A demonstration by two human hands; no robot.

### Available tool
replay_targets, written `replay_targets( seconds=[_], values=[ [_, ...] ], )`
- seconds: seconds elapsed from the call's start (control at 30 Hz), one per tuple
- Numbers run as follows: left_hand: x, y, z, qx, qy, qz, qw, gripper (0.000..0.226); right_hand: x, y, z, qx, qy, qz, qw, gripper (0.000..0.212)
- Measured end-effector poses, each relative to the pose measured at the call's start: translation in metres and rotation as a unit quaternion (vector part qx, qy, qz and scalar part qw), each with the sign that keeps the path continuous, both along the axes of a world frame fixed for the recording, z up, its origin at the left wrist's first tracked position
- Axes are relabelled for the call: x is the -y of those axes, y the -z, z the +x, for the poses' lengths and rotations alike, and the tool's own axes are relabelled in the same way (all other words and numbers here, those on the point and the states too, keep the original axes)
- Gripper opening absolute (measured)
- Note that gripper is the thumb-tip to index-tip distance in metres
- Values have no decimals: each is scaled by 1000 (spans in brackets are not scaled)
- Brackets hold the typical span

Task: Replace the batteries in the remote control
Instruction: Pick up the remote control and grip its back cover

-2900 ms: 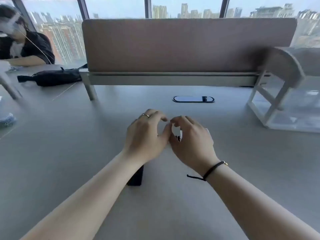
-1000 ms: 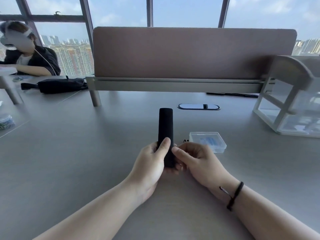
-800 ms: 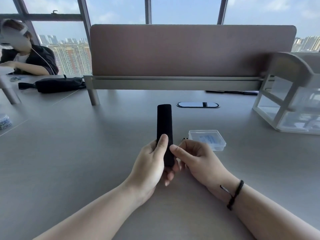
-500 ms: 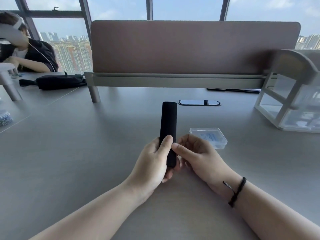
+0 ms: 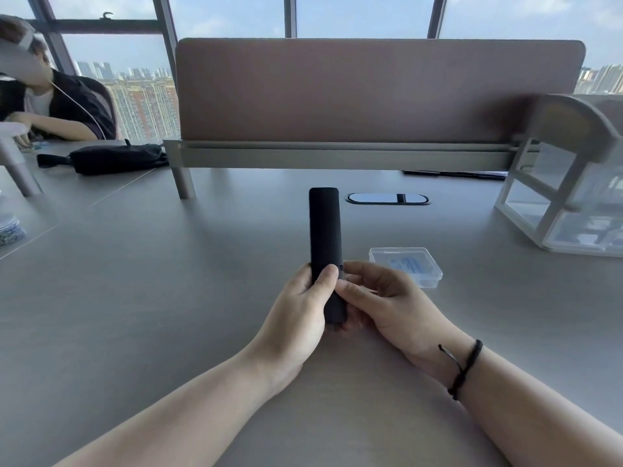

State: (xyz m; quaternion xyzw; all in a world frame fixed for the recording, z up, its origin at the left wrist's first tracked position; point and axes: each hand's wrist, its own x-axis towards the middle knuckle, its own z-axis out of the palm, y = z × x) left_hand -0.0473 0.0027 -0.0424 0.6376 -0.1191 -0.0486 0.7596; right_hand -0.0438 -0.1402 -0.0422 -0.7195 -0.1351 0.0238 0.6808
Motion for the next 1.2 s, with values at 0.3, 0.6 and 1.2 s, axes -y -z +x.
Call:
replay_targets(
  seconds=[0.3,0.6,1.2],
  values=[
    [-4,-9,0,-20,59,-84,995,35,-3,2,1,-15,99,-76,992,41],
    [-6,-4,4,20,74,-57,995,33,-4,-5,-4,-46,61,-9,997,42],
    [-28,-1,42,-44,-239,-106,964,21,-5,-3,-5,-55,78,-79,992,19]
  ],
)
